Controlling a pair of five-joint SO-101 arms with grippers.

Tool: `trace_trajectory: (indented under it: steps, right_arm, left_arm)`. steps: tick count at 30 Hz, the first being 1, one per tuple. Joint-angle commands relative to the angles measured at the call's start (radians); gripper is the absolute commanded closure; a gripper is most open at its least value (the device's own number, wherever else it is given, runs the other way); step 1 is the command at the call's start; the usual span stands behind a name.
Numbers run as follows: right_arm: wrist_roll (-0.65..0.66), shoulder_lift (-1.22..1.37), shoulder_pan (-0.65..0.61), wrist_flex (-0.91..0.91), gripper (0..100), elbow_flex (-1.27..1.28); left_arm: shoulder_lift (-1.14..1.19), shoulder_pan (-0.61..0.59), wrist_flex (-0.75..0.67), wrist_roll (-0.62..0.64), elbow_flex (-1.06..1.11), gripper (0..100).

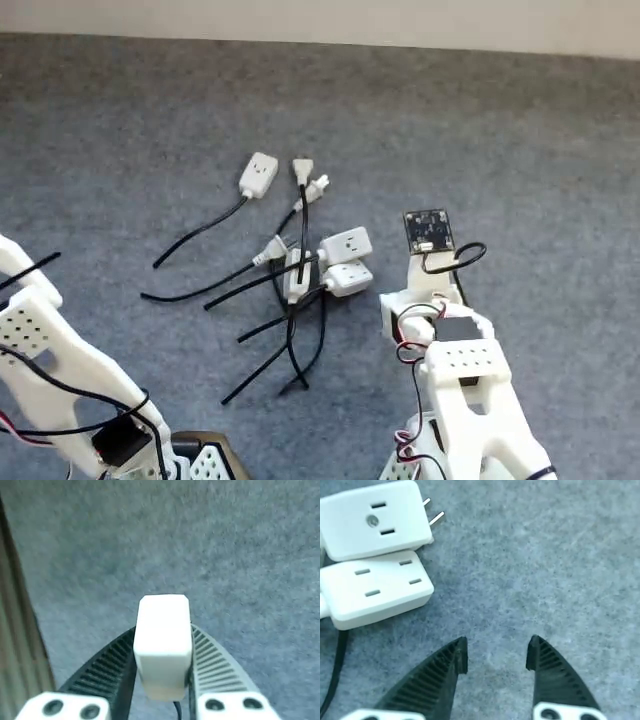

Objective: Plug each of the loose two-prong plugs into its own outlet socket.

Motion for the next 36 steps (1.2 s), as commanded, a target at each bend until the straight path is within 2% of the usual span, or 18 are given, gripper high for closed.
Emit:
trace_trajectory:
  steps: [1, 6, 13, 16, 22, 27, 29, 33, 36]
  right_arm:
    - [0.000, 0.002, -0.012, -0.018, 80.0, -0.008]
    - [0.000, 0.002, -0.012, -0.018, 80.0, -0.010]
    - [0.000, -0.002, -0.012, -0.018, 80.0, -0.007]
    - [0.000, -0.002, -0.012, -0.018, 80.0, -0.007]
    - [0.000, -0.002, -0.012, -0.018, 80.0, -0.004]
    - [0.000, -0.002, -0.012, -0.018, 80.0, -0.004]
    - [0.000, -0.002, -0.012, -0.018, 80.0, -0.004]
    - [0.000, -0.002, -0.012, -0.018, 80.0, -0.004]
    - [0.000, -0.002, -0.012, -0.018, 80.0, -0.004]
  left_arm:
    - [-0.102, -0.012, 0.006, 0.138, 0.173, 96]
    - [-0.387, 0.050, 0.006, 0.295, 0.572, 96]
    - [-0.881, 0.243, -0.020, 0.298, 1.268, 97]
    - [-1.064, 0.351, -0.132, 0.275, 1.590, 98]
    - [-1.291, 0.521, -0.466, 0.278, 2.140, 98]
    - [-1.323, 0.588, -0.674, 0.275, 2.373, 97]
    - [-1.323, 0.628, -0.707, 0.275, 2.428, 91]
    - [-1.331, 0.722, -0.698, 0.270, 2.489, 77]
    - [-1.331, 0.794, -0.612, 0.207, 2.494, 74]
